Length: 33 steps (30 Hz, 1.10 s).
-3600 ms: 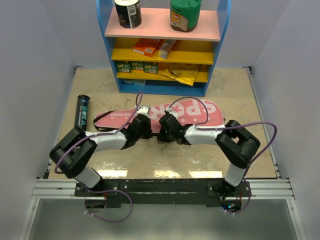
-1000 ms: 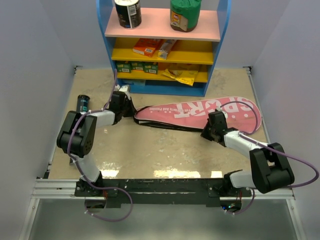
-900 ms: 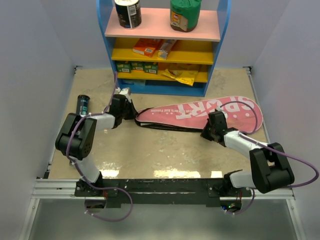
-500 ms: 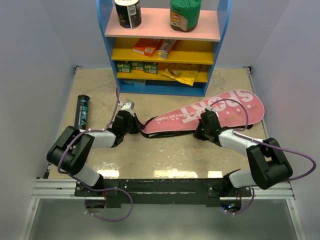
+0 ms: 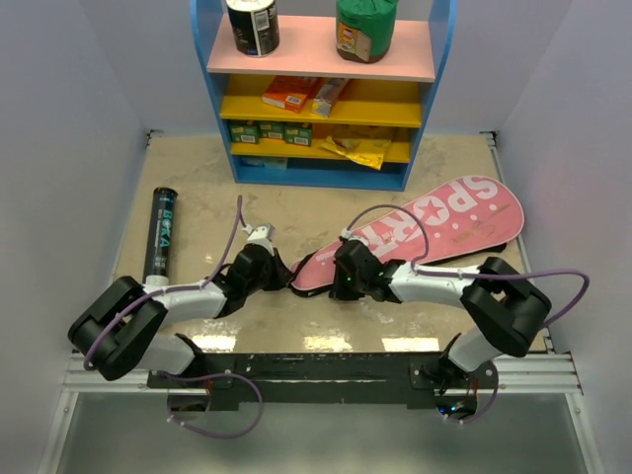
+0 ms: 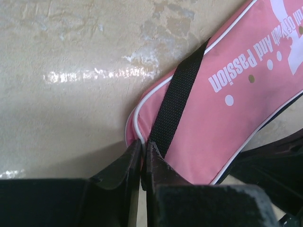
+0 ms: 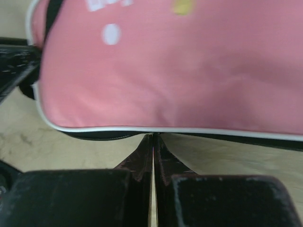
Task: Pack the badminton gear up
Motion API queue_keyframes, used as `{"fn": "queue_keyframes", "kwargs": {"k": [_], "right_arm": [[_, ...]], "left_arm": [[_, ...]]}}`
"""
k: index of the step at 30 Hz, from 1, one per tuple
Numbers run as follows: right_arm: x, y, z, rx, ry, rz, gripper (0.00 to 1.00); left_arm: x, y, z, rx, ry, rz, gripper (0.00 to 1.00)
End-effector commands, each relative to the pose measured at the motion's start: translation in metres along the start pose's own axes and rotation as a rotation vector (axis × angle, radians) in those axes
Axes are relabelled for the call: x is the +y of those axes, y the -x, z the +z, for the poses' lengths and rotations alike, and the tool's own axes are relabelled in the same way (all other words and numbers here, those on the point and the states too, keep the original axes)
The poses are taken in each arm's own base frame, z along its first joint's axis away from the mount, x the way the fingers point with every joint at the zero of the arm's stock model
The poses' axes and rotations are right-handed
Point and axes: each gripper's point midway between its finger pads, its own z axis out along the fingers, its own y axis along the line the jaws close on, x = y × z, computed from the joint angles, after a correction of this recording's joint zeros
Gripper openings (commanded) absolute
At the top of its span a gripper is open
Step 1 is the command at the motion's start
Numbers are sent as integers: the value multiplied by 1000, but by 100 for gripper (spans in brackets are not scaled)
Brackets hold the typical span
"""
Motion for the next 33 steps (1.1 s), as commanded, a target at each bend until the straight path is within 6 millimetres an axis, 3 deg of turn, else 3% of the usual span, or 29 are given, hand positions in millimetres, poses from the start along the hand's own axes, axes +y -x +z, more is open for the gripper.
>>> {"fn": "queue_keyframes", "kwargs": {"k": [1,5,10,14,21,28,30,31,33], "right_arm": [[69,-8,8,22,173,45,0],[118,-31,12,90,318,69,0],[158,-55,19,159,431,57,0],[176,-62,23,168,496,74,0],[175,-51,32,72,463,119,0],[164,-37,27,-1,389,95,1],[159,-36,26,-12,373,77,8],[160,-34,22,-17,374,70,20],[153,-34,21,-23,346,47,32]], "left_arm": [[-14,-29,-17,83,-58,1,0],[-15,-42,-25,90,-63,8,0],[-17,-48,-34,86,-98,23,0],[-25,-49,-43,83,-141,39,0],[-29,-56,-63,84,-171,47,0],[-25,-59,-66,82,-163,28,0],[-25,-59,-65,82,-156,28,0],[-25,-58,-64,77,-154,28,0],[-23,-58,-63,78,-142,30,0]]}}
